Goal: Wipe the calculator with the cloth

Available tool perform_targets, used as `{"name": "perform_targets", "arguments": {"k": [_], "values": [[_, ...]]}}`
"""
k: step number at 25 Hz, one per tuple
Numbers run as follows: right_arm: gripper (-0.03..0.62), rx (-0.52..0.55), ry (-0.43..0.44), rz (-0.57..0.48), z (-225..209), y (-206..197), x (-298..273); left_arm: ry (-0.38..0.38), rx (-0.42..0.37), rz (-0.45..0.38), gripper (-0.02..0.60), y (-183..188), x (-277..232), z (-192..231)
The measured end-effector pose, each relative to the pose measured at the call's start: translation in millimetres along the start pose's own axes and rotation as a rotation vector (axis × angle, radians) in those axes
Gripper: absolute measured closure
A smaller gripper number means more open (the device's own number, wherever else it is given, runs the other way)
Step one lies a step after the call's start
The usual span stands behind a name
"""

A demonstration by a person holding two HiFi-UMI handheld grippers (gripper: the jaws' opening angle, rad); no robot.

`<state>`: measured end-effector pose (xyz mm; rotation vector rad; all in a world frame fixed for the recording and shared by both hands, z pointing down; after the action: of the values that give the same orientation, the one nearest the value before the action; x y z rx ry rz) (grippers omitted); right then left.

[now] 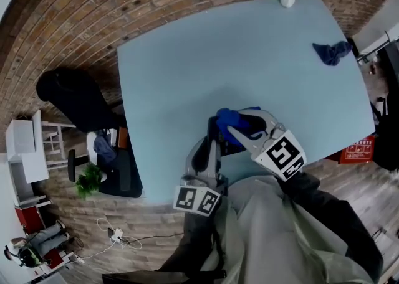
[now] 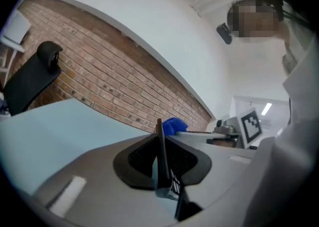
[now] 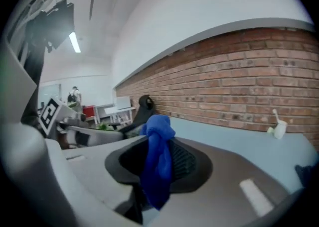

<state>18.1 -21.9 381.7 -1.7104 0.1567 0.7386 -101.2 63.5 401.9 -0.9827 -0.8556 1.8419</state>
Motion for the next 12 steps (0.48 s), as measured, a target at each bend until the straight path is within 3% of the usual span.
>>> {"name": "perform_targets", "arguments": {"k": [3, 6, 9, 12], "values": [[0.478, -0.111, -0.090, -0.002, -38, -10, 11, -0.029, -0.104, 0.032, 0.526, 1, -5, -13], [0.484, -0.114, 0.016, -0.058, -21, 6, 18, -0.019, -0.185, 0.055, 0.526, 0, -14, -24], [0.484, 0.049, 0.137, -0.057, 23, 24, 29, 0.007, -0.274, 0.071, 0.528, -1, -18, -30], [0.484, 0.313, 0.053, 0.066, 43, 26, 36, 0.034, -0.484, 0.113, 0.529, 0, -20, -39]]}}
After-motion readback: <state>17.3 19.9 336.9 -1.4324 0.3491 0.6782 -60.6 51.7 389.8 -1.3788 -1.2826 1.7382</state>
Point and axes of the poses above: the fingertips, and each gripper's own axes: x backward along the fingers, z to its left, y out of its top, the point moved 6 cm from there along x, backward along the fingers, and after that the axes turned 13 degrees about z, right-handed, at the moved point
